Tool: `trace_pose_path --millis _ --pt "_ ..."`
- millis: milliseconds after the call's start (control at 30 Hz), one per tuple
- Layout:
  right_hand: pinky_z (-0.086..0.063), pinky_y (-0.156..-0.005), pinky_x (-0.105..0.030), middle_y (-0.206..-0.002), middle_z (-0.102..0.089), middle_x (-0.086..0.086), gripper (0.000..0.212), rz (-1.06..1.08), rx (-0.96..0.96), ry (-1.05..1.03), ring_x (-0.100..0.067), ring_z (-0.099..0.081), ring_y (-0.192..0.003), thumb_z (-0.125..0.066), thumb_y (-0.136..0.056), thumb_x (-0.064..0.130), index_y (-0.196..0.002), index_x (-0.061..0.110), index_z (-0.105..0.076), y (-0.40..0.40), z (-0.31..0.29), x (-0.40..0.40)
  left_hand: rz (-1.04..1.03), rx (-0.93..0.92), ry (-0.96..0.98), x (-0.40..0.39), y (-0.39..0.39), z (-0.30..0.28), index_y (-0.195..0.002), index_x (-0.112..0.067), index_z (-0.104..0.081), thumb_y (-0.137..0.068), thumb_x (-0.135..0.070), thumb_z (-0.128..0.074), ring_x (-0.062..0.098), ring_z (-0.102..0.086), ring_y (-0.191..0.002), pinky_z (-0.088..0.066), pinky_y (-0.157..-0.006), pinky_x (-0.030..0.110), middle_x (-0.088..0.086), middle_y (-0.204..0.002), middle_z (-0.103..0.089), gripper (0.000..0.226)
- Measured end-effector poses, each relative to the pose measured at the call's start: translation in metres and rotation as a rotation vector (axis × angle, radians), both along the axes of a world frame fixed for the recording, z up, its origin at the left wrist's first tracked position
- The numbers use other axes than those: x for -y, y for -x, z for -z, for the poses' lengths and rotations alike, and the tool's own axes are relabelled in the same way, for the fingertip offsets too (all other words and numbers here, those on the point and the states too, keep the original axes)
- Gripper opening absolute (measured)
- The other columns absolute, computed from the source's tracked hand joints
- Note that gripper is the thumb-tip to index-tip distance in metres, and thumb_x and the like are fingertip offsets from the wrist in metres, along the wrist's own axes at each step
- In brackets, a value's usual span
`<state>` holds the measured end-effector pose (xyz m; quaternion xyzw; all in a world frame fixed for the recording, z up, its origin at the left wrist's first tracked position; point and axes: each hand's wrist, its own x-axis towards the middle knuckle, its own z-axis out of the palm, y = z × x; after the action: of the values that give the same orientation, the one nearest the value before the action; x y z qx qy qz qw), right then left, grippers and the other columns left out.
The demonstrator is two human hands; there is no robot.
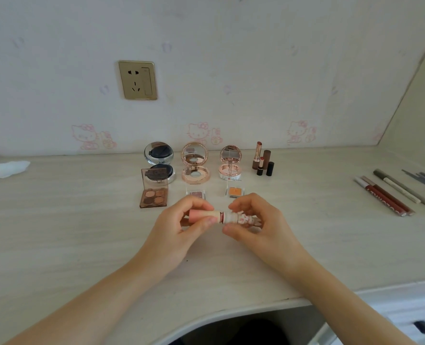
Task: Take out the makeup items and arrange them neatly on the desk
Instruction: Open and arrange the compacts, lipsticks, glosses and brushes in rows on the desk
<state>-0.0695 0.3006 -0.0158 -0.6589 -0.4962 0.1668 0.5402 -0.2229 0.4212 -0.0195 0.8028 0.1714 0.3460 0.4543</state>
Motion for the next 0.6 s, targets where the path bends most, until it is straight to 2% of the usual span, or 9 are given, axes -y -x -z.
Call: trace_pose_path --millis 100,200,333,433,500,600 --pt "-0.043 -0.066 -0.006 -0.087 -0.069 0.015 0.015 0.019 -0.042 0.008 0.002 -0.063 -0.08 -0.071 -0.082 0.037 -0.095 0.034 -0.066 -0.0004 -0.0018 0.0003 0.005 0.007 0.007 0.0 0.0001 0.0001 -0.095 -0.031 -0.065 -0.084 -0.026 -0.07 0.005 -0.063 -0.085 -0.044 -0.072 0.01 -0.012 -0.091 -0.067 0.013" --pt "-0.041 -0.061 -0.007 -0.077 -0.071 0.013 0.002 0.0 -0.015 0.013 0.003 -0.06 -0.068 -0.069 -0.085 0.03 -0.086 0.028 -0.069 0.0002 -0.0032 -0.0008 -0.001 0.009 0.01 0.0 0.0001 -0.0001 -0.094 -0.032 -0.065 -0.082 -0.032 -0.069 0.003 -0.062 -0.085 -0.044 -0.071 0.009 -0.013 -0.091 -0.067 0.013" --pt "-0.047 -0.069 -0.015 -0.083 -0.067 0.013 0.02 0.017 0.001 -0.015 -0.002 -0.059 -0.075 -0.078 -0.076 0.018 -0.086 0.032 -0.067 -0.0008 -0.002 0.0009 -0.016 0.01 0.053 -0.0008 0.0001 -0.0003 -0.093 -0.033 -0.066 -0.086 -0.037 -0.067 0.006 -0.065 -0.085 -0.049 -0.074 0.021 -0.008 -0.09 -0.071 0.008" --pt "-0.047 -0.072 -0.013 -0.088 -0.066 0.016 0.027 0.027 0.023 -0.028 -0.004 -0.059 -0.081 -0.079 -0.074 0.015 -0.088 0.035 -0.066 -0.0021 -0.0017 0.0026 -0.005 0.014 0.083 -0.0002 0.0005 -0.0005 -0.092 -0.031 -0.066 -0.085 -0.037 -0.068 0.01 -0.067 -0.087 -0.05 -0.079 0.03 -0.004 -0.089 -0.073 0.009" --pt "-0.048 -0.072 -0.012 -0.091 -0.066 0.017 0.032 0.015 0.001 -0.041 -0.003 -0.061 -0.083 -0.08 -0.074 0.016 -0.094 0.037 -0.066 -0.0018 -0.0023 0.0037 -0.002 0.018 0.081 0.0005 0.0004 -0.0011 -0.092 -0.032 -0.066 -0.082 -0.038 -0.067 0.011 -0.066 -0.086 -0.049 -0.076 0.028 -0.004 -0.09 -0.072 0.011" --pt "-0.049 -0.07 -0.012 -0.093 -0.068 0.016 0.031 0.017 -0.048 -0.027 -0.005 -0.064 -0.083 -0.081 -0.074 0.026 -0.099 0.037 -0.067 -0.0011 -0.0028 0.0037 -0.007 0.031 0.071 0.0008 0.0002 -0.0019 -0.091 -0.033 -0.066 -0.08 -0.037 -0.068 0.005 -0.062 -0.08 -0.046 -0.068 0.014 -0.009 -0.088 -0.068 0.013"
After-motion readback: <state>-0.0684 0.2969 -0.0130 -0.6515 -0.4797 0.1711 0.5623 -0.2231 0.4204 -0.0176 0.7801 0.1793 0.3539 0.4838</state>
